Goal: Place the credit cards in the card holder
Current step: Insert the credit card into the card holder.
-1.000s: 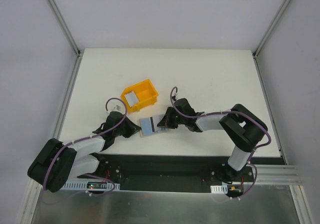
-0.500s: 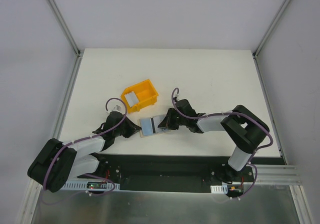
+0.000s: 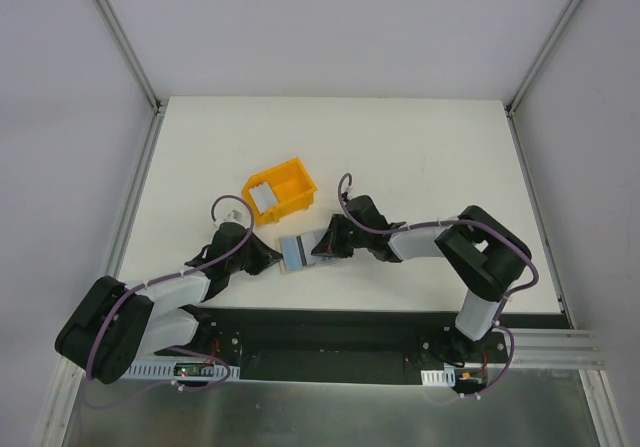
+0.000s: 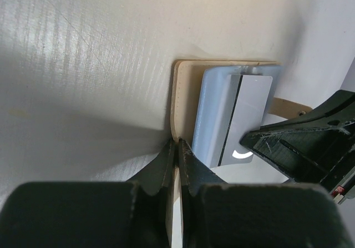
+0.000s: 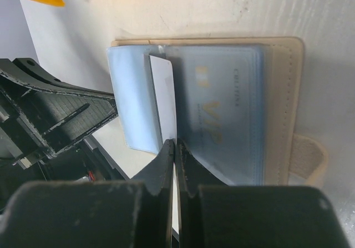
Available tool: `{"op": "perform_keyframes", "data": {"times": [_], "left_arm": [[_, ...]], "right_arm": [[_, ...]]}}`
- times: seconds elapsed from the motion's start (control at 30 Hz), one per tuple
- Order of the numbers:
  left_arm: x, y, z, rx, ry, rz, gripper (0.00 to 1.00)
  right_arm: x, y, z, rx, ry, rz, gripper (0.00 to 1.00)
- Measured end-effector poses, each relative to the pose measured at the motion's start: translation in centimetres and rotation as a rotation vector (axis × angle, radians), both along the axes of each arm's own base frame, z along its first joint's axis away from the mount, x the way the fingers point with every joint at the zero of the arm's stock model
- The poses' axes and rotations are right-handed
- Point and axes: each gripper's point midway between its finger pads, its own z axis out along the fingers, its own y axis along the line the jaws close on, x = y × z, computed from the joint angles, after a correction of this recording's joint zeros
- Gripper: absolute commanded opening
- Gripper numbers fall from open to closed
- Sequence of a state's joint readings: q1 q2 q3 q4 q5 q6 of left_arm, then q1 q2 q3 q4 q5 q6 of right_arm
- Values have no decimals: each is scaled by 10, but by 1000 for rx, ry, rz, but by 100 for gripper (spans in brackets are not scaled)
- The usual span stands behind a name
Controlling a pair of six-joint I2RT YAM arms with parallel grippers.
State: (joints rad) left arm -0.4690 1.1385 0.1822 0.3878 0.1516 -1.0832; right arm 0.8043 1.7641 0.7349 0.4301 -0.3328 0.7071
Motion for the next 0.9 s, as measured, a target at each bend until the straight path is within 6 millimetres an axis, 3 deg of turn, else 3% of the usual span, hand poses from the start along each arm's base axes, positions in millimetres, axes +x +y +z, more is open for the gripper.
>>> {"op": "perform_keyframes", "data": {"times": [0.2, 0.4, 0.53, 0.7, 0.9], "left_arm": [[0, 0, 0, 0, 0, 0, 0], [0, 0, 0, 0, -1, 0, 0], [0, 0, 0, 0, 0, -1, 0], [-1, 0, 0, 0, -1, -1, 0], [-1, 0, 0, 1, -1, -1, 0]], "right_arm": [[-3, 9, 1, 5, -1, 21, 3], [-8, 15, 0, -18, -6, 48, 18], [-8, 8, 0, -67, -31, 63, 39], [3, 3, 14, -127, -111, 78, 43], [7, 1, 12, -177, -116, 103, 44]]}}
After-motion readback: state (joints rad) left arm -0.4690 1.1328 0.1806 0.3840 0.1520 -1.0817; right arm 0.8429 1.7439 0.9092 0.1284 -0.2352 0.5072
